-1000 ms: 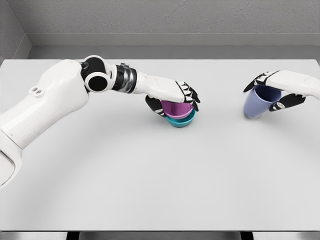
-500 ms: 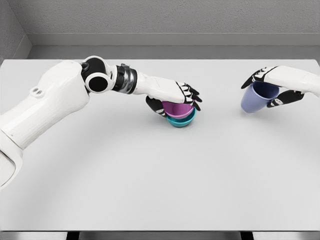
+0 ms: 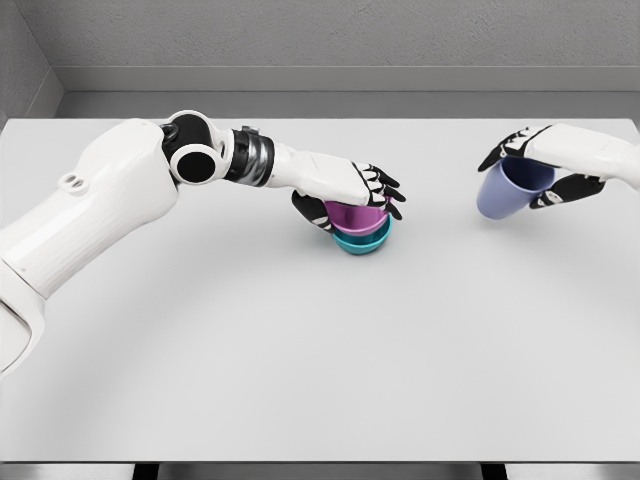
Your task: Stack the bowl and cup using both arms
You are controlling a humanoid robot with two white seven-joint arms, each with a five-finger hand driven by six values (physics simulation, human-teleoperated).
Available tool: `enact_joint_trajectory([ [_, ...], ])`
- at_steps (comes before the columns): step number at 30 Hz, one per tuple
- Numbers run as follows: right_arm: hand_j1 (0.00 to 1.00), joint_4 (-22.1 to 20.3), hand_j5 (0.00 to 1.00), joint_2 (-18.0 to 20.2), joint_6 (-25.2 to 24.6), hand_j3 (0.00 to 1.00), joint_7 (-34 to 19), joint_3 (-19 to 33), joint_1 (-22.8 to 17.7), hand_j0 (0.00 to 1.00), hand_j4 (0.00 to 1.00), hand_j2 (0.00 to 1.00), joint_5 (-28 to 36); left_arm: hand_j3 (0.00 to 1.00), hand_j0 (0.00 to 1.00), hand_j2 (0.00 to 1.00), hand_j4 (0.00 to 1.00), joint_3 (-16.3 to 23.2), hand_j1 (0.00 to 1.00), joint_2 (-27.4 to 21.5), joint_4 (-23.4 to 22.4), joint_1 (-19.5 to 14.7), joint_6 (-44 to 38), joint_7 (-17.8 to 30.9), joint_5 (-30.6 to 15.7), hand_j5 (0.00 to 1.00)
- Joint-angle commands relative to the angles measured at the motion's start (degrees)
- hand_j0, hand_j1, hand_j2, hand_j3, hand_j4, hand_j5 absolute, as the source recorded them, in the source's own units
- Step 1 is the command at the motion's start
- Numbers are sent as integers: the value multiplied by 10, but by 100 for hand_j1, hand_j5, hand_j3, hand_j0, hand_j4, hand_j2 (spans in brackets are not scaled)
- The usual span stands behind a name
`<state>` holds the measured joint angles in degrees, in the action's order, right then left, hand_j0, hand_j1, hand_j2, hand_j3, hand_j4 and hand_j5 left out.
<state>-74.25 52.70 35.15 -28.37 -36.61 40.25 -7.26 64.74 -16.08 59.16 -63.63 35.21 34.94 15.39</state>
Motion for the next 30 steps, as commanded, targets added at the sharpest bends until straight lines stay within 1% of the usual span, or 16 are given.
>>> enact_joint_trajectory([
  [1, 73, -1, 73, -1, -1, 73, 1, 0, 1, 73, 73, 73, 4, 100, 100, 100, 100, 0, 100, 0, 0, -1, -2, 1, -5, 100],
  [2, 73, -8, 73, -1, -1, 73, 1, 0, 4, 73, 73, 73, 4, 100, 100, 100, 100, 0, 100, 0, 0, 0, -2, 1, -5, 100],
  [6, 73, -12, 73, -3, -1, 73, 1, 0, 4, 73, 73, 73, 4, 100, 100, 100, 100, 0, 100, 0, 0, -1, -2, 1, -5, 100],
  [20, 73, -12, 73, -9, -1, 73, 1, 0, 9, 73, 73, 73, 4, 100, 100, 100, 100, -4, 100, -1, -1, -3, -2, 1, -5, 100],
  [22, 73, -18, 73, -9, -1, 73, 1, 0, 8, 73, 73, 73, 4, 100, 100, 100, 100, -3, 100, -1, -1, -2, -2, 1, -5, 100],
  [26, 73, -20, 73, -9, -1, 73, 1, 0, 9, 73, 73, 73, 4, 100, 100, 100, 100, 0, 100, 0, -2, 0, -2, 1, 13, 100],
  [30, 73, -20, 73, -8, -1, 73, 1, 0, 9, 73, 73, 73, 4, 100, 100, 100, 100, 0, 100, 0, -5, -1, -2, 1, 14, 100],
])
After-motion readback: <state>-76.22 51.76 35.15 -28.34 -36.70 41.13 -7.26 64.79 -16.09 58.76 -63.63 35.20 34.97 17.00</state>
